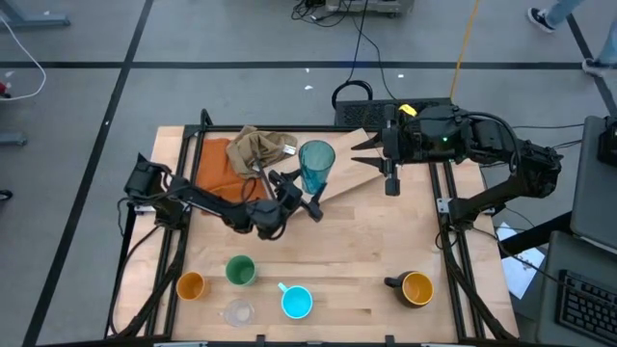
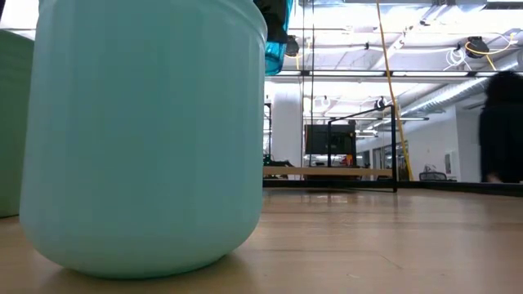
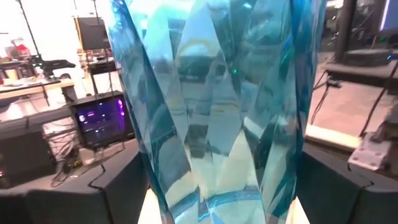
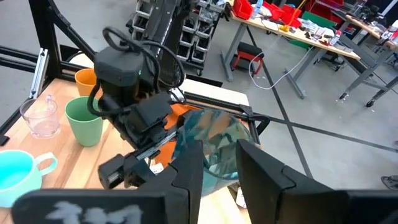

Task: Stack small to large cups/mugs on shelf
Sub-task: Put the blue cup on the shelf

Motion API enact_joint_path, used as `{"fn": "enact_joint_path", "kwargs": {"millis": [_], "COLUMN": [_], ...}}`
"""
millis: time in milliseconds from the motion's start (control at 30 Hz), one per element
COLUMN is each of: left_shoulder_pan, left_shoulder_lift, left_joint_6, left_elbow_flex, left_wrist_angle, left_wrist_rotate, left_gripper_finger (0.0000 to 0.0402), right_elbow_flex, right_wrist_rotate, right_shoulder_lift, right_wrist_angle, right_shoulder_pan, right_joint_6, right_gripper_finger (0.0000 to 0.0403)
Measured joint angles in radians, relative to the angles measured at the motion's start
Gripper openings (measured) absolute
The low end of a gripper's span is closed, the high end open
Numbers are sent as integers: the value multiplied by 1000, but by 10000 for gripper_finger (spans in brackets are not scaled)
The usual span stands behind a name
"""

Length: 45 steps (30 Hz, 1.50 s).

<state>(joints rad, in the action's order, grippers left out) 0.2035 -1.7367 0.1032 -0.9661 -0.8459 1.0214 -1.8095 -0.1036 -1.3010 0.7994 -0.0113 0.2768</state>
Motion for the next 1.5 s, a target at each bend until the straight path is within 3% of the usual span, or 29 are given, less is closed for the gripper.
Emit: {"fn": "enact_joint_path", "kwargs": {"millis": [600,1267,1500], "left_shoulder_pan": [39,57,61], "left_shoulder_lift": [-76,-77,-77], "left_joint_6": [-86,-276,-252], "left_elbow_flex": [-1,-1,0], "left_wrist_angle": [16,159,129], "left_wrist_rotate": [149,158,161], "left_gripper_finger": [328,328,328], "right_elbow_flex": [0,-1,-1], "right_wrist_rotate": [0,0,1], "right_shoulder_lift": [0,0,0], "right_wrist_angle": [7,21,21], "right_shoulder_pan": [0,0,0], "right_joint_6": [-2,-2,-2], "right_gripper_finger": [86,86,86]}}
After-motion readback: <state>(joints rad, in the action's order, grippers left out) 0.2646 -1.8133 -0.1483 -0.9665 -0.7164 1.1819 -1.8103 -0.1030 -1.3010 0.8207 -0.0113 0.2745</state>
